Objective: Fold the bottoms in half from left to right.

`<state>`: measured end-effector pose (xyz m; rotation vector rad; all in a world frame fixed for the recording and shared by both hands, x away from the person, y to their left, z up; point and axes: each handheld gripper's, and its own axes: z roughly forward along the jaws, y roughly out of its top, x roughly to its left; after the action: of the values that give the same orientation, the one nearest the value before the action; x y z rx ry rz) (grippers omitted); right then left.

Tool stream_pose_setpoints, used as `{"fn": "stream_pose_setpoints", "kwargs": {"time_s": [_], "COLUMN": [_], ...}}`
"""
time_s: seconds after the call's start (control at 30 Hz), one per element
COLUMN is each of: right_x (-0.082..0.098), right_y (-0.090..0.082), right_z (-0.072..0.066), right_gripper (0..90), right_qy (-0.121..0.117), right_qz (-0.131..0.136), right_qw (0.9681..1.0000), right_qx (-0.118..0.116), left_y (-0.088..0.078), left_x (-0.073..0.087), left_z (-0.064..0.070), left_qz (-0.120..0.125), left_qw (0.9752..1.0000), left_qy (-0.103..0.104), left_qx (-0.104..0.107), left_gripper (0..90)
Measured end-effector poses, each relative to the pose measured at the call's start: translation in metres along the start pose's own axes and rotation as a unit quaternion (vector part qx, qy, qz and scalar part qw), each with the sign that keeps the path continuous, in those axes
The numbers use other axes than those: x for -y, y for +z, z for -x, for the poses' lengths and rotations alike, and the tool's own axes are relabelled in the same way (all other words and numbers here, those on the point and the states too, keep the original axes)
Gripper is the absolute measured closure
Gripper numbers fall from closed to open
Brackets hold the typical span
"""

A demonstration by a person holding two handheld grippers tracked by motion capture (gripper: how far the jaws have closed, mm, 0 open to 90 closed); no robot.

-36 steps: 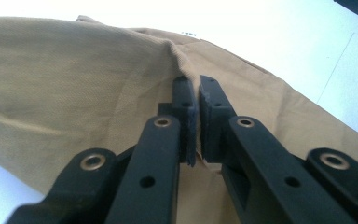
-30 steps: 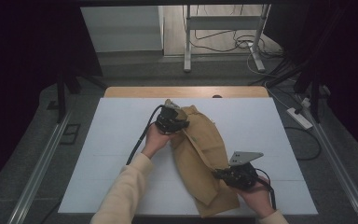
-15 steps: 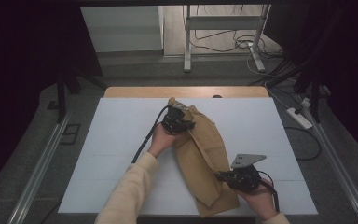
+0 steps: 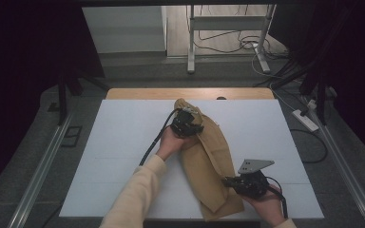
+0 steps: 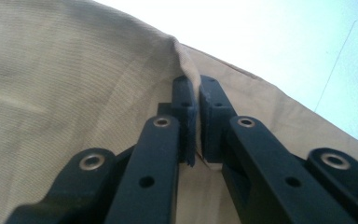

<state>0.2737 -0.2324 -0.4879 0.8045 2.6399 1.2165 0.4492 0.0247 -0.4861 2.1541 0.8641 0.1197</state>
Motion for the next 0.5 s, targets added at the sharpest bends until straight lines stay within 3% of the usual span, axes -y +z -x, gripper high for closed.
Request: {"fn": "stream_pose_setpoints", "kwargs": {"time_s": [0.5], "right_x": [0.006], "right_y": [-0.003], "right_z": [0.004], "right_gripper": [85.7], "right_qy": [0.006], "right_qz": [-0.006], "right_qw": [0.9999], "right_qx": [0.006], "left_y": [0.012], "left_x": [-0.002], "left_z": [0.003], "left_qz": [-0.005], "left_qw": [1.0], "left_qy": [0.001], "left_qx": [0.006], "left_gripper": [84.7]}}
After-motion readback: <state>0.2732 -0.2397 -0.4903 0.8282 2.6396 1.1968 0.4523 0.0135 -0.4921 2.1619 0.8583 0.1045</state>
